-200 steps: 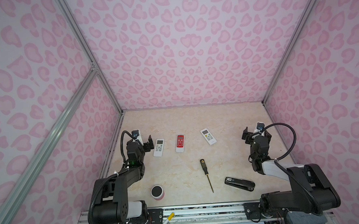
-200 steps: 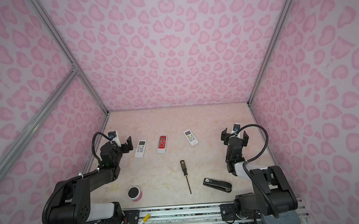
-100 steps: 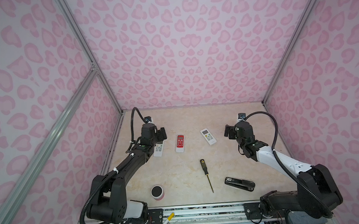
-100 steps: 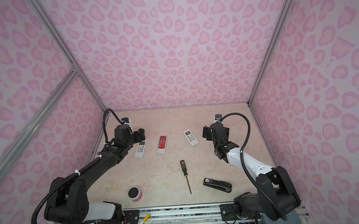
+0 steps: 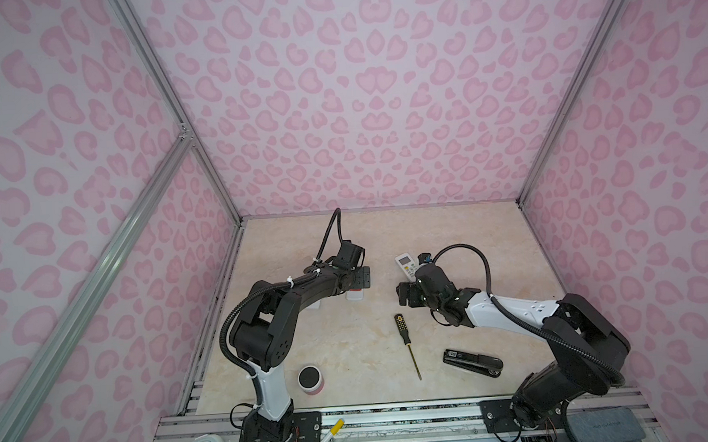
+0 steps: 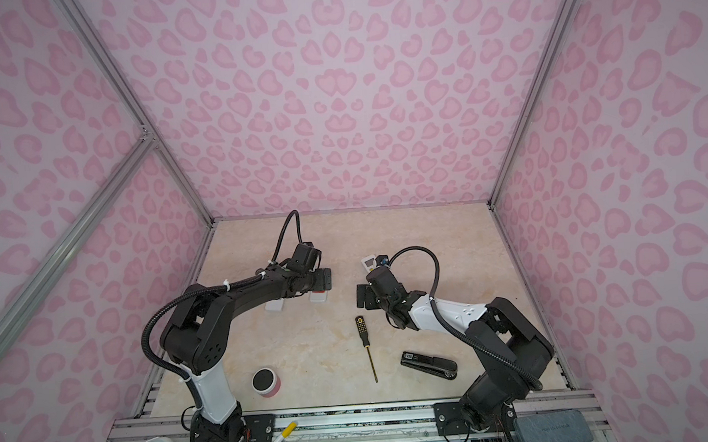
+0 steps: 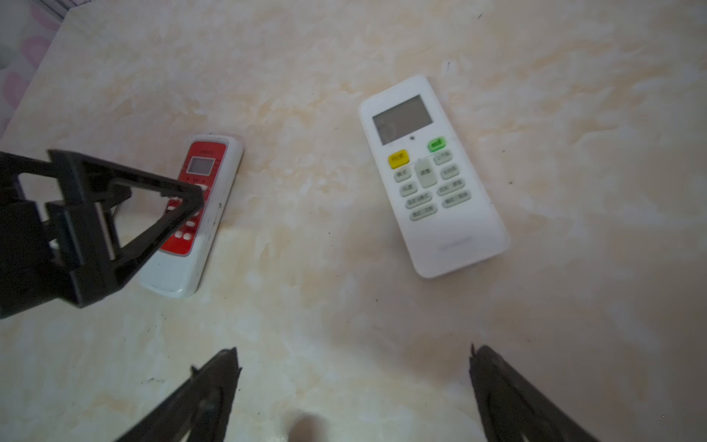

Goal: Unload the batteries from the remote control
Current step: 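Reach the left gripper to the red remote while the right gripper approaches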

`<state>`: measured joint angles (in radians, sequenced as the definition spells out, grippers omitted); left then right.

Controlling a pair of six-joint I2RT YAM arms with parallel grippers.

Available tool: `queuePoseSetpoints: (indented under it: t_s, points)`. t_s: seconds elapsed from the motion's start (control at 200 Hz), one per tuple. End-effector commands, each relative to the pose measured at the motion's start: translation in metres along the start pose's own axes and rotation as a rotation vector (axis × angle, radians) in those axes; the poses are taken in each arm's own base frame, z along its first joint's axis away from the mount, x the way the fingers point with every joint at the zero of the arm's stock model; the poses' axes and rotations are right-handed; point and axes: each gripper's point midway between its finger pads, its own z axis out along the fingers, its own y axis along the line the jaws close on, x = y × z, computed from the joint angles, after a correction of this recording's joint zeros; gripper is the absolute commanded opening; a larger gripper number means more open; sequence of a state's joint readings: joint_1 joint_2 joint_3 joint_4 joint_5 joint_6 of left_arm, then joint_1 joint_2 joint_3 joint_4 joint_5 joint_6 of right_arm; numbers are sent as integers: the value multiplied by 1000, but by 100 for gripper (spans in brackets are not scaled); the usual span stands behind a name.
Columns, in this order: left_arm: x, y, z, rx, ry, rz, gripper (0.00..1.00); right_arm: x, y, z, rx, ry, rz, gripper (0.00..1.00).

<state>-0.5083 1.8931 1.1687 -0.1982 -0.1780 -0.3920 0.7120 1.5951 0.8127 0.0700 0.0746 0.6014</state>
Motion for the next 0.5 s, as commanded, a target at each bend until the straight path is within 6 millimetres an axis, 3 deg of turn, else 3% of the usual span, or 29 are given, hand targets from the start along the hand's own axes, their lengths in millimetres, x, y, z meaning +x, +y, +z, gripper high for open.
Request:
queuePoseSetpoints:
  t_s: [0.0,0.305,0.495]
  points:
    - [11,3,10,-26,49,-10,95,8,19,6,-50,32,33,96]
    - [21,-2,25,-43,98,-21,81,12,37,12,-101,64,51,94]
    - [21,-11,16,3,106,-63,68,10,39,12,-119,46,75,93]
